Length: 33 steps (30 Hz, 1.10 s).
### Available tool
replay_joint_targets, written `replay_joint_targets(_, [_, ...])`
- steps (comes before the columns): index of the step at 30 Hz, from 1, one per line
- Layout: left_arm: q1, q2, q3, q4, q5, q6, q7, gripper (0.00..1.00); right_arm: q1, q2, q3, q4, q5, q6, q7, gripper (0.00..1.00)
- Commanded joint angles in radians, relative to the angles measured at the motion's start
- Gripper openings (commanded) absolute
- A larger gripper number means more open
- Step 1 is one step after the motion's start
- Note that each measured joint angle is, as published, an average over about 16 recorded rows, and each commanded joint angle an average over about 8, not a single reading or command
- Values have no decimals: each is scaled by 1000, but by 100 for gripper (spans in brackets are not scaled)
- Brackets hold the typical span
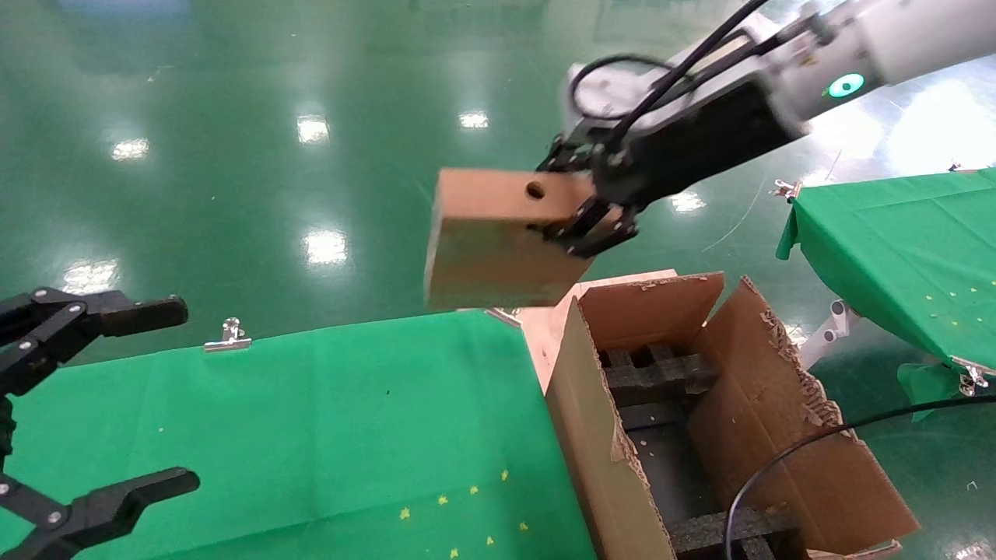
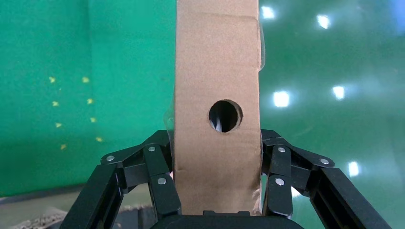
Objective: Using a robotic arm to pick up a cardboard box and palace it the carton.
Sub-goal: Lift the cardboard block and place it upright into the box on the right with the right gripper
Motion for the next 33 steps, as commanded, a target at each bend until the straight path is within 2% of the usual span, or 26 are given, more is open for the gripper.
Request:
replay_joint_targets(1, [0,0,0,0,0,0,0,100,30,13,-10,-26,7,-2,-6,0])
replay_joint_targets(10, [0,0,0,0,0,0,0,100,80,114,-95,-42,7,-5,0,0])
replay_joint_targets(19, [0,0,0,0,0,0,0,100,124,312,-225,9,-30,-7,43,0])
replay_joint_targets(26, [0,0,0,0,0,0,0,100,82,445,-285,78,1,20,111,0])
replay_joint_targets(33, [0,0,0,0,0,0,0,100,18,502,-294,154,41,91,184,0])
